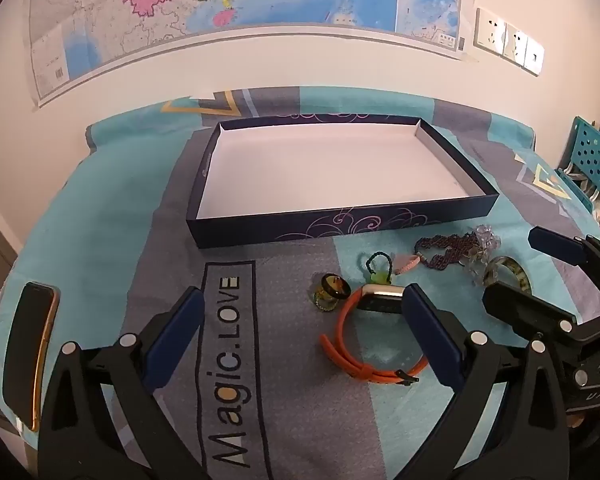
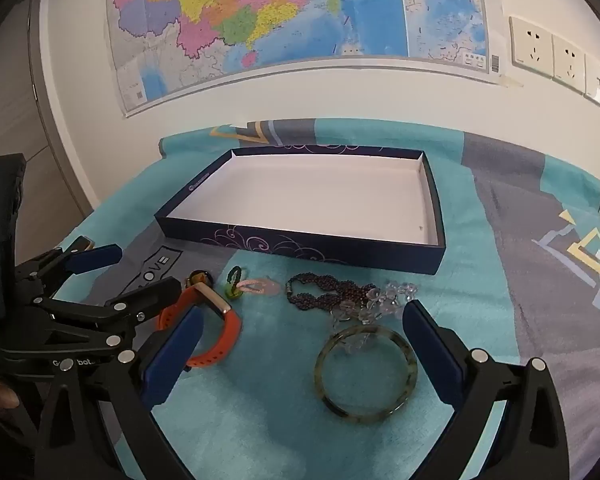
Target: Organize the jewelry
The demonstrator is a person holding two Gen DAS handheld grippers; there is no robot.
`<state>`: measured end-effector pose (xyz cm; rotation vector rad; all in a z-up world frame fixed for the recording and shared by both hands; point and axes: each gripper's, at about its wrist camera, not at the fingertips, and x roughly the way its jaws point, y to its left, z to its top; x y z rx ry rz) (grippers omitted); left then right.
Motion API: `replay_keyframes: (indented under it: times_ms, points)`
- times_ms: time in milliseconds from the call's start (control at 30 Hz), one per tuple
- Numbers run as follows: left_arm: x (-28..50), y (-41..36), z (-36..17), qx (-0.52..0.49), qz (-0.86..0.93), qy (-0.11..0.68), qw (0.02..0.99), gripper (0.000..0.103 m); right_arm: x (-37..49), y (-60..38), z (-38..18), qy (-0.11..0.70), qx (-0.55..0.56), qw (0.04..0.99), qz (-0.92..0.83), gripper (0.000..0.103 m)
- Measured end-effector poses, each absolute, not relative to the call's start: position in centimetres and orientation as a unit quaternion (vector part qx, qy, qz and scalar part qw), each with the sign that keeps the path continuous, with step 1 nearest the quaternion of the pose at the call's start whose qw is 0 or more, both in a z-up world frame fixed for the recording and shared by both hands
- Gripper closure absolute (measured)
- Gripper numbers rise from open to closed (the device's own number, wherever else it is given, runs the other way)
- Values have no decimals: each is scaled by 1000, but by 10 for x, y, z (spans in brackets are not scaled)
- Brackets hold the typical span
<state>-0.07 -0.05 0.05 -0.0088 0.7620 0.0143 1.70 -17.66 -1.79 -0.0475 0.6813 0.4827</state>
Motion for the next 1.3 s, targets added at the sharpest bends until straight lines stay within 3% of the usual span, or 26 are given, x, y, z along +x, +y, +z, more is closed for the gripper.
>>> replay_keyframes:
  times_ms: [1300]
  points:
    - [-5,-4,2,16,24,367,930,6,15,-184,-20,337,6,907,253,6]
